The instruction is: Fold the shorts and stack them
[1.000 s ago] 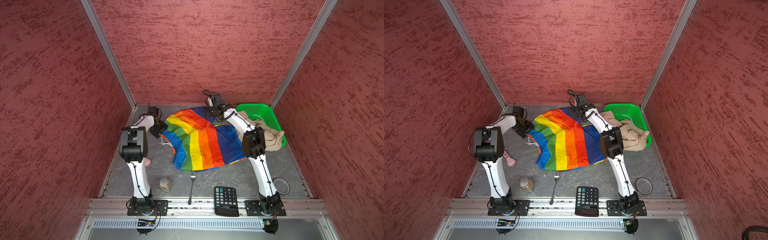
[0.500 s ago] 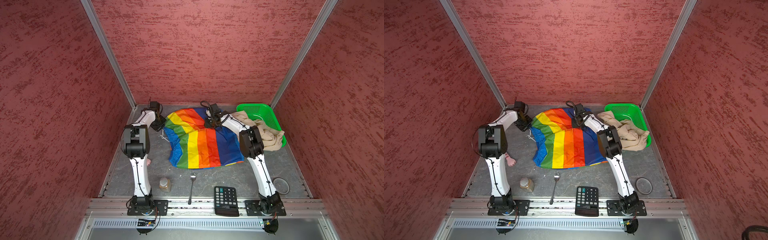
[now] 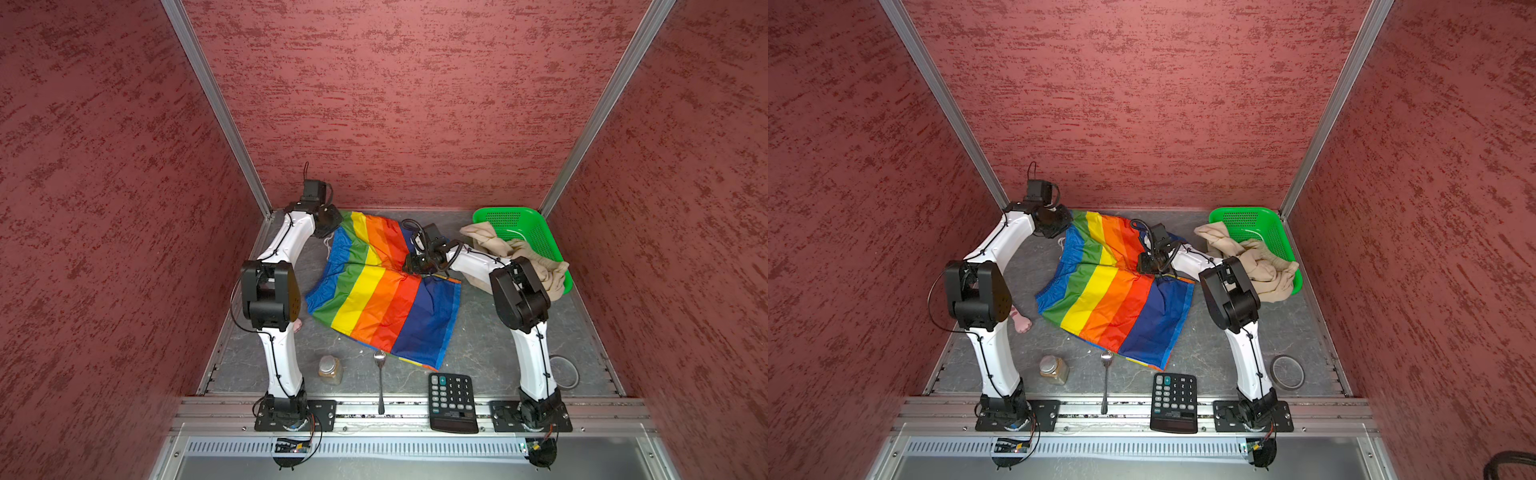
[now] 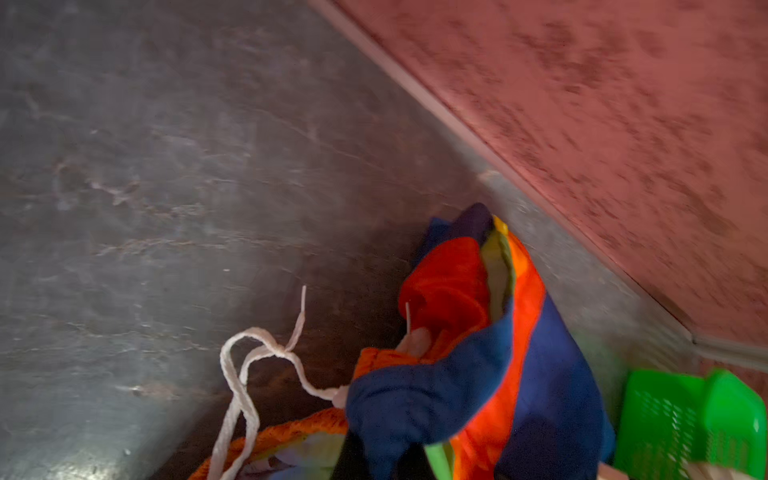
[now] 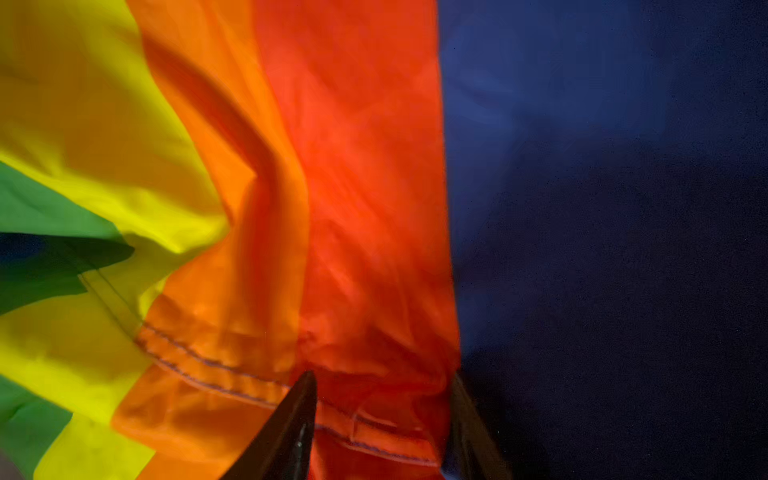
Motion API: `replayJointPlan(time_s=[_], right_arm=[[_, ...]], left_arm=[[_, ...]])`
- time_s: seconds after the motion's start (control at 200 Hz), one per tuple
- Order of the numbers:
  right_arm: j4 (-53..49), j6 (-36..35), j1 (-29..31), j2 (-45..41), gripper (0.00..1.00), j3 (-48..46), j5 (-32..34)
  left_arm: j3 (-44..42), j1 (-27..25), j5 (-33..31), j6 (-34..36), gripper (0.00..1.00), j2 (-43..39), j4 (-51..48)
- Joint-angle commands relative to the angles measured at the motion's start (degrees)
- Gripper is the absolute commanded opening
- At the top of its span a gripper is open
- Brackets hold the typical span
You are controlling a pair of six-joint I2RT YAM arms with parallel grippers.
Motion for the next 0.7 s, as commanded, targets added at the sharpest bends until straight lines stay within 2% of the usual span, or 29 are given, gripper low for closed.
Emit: replayJointPlan(time_s=[0.0, 0.145, 0.371, 0.546, 0.691], right_arm=[[0.0, 0.3, -5.3, -7.1, 0.66, 5.4, -2.2], [-6.7, -2.4, -11.1, -3.7, 0.76, 15.9, 1.3], [-17.7, -7.1, -14.5, 11.8, 0.81, 35.1, 3.3], [-19.6, -8.6, -14.8, 21.3, 0.84, 46.1, -2.8], [-18.5, -8.1, -14.7, 25.0, 0.86, 48.4, -7.1]], left_arm=[[-0.5, -0.4, -0.3, 5.4, 0.00, -3.2, 2.4], [-2.1, 1.5, 1.3, 5.0, 0.00, -3.5, 2.6], [-2.2, 2.4, 2.6, 5.2, 0.00, -1.9, 4.1], [0.1, 2.7, 2.8, 5.7, 0.00, 0.2, 3.5], [2.3, 3.0, 3.5, 5.5, 0.00, 2.3, 2.4]])
